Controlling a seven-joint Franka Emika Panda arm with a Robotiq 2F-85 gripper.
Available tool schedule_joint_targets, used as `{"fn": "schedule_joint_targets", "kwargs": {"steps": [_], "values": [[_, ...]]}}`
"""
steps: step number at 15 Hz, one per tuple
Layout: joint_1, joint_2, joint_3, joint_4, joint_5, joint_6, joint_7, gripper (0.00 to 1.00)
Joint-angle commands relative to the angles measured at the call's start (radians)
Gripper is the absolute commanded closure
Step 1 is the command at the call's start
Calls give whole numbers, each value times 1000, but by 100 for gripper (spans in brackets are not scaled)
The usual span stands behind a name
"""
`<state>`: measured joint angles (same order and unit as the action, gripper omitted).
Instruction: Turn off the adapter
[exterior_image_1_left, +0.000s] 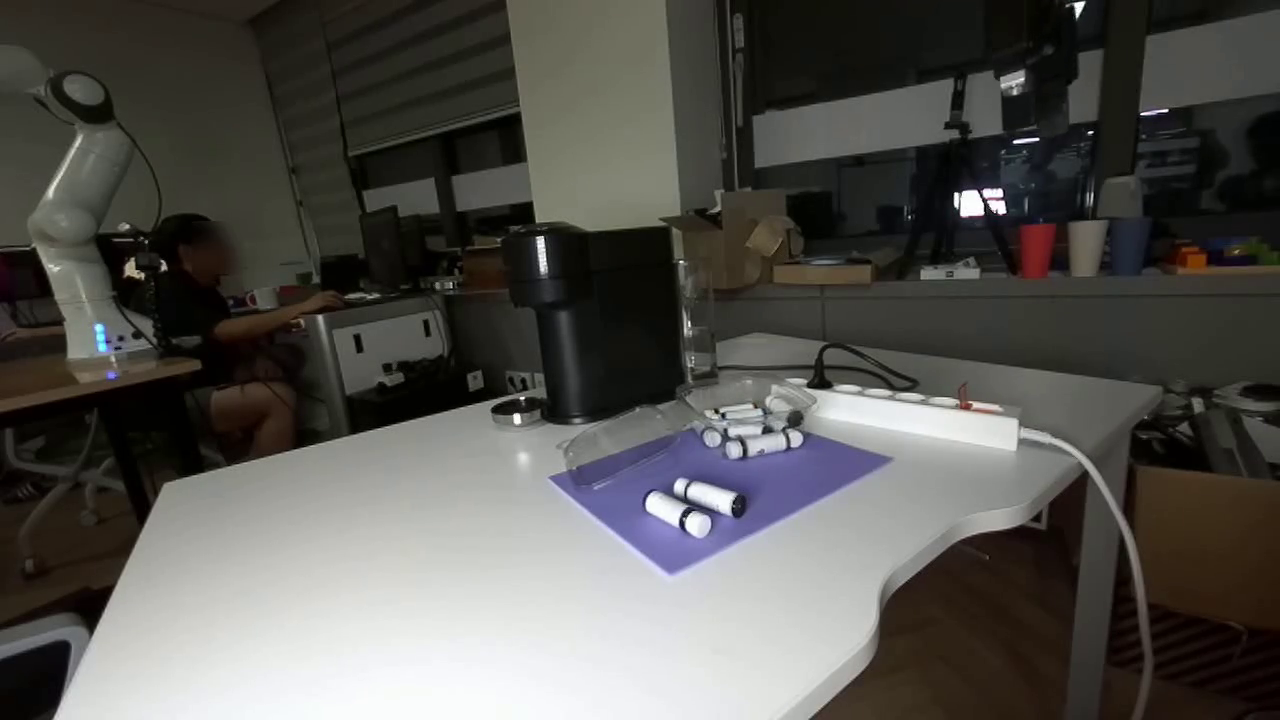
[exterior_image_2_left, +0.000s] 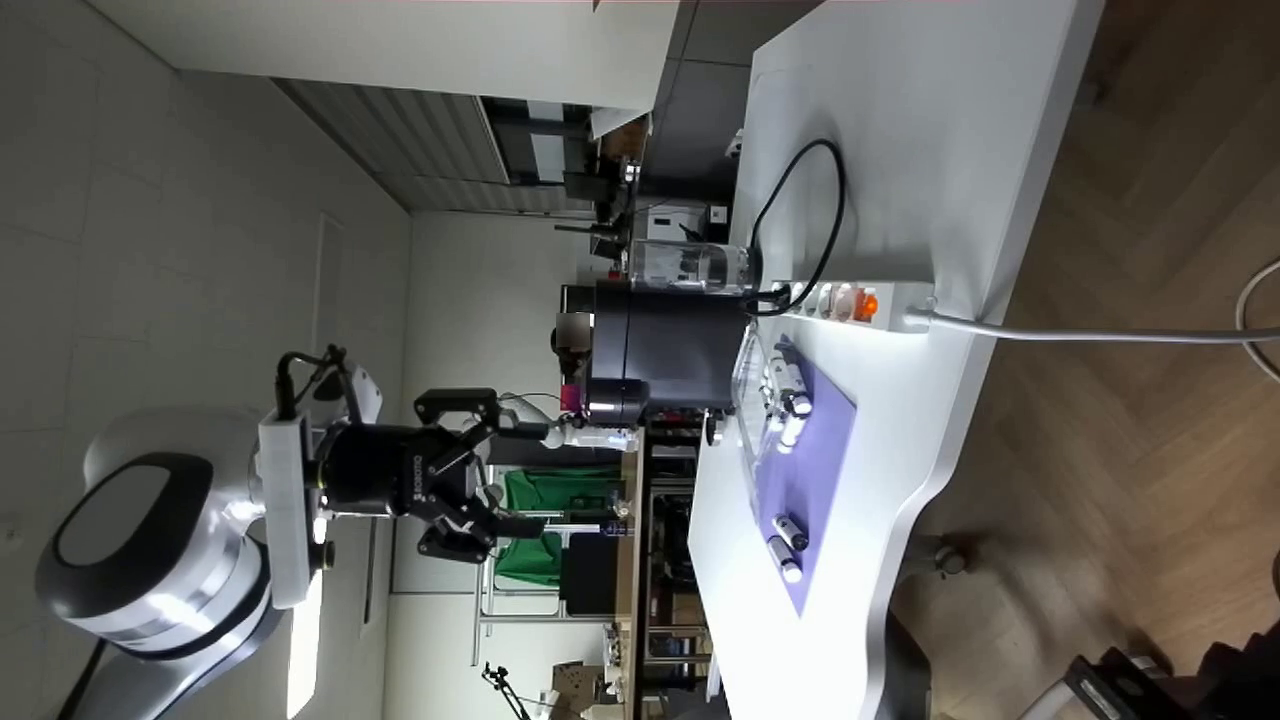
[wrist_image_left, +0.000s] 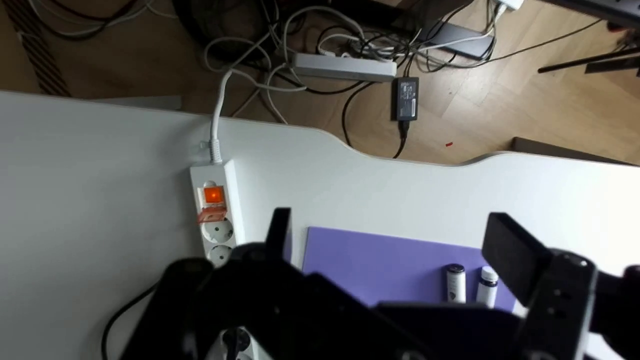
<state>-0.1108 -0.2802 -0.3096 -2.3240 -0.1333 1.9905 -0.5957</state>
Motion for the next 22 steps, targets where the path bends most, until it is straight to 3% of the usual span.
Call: {"fn": "schedule_joint_targets", "kwargs": {"steps": [1,5,10,13,14,15,22], "values": [[-37,149,-40,78,56,132,-63,33],[-88,337,-43,152,140,295,-133,63],[-163,561,18,296,168,367,-167,97],[-187,659,47,384,120,340,-111,100],[-169,692,28,425,57,252,-14,100],[-202,626,65,331,102,345,-107,99],[-203,688,66,402,53,279,-35,99]]}}
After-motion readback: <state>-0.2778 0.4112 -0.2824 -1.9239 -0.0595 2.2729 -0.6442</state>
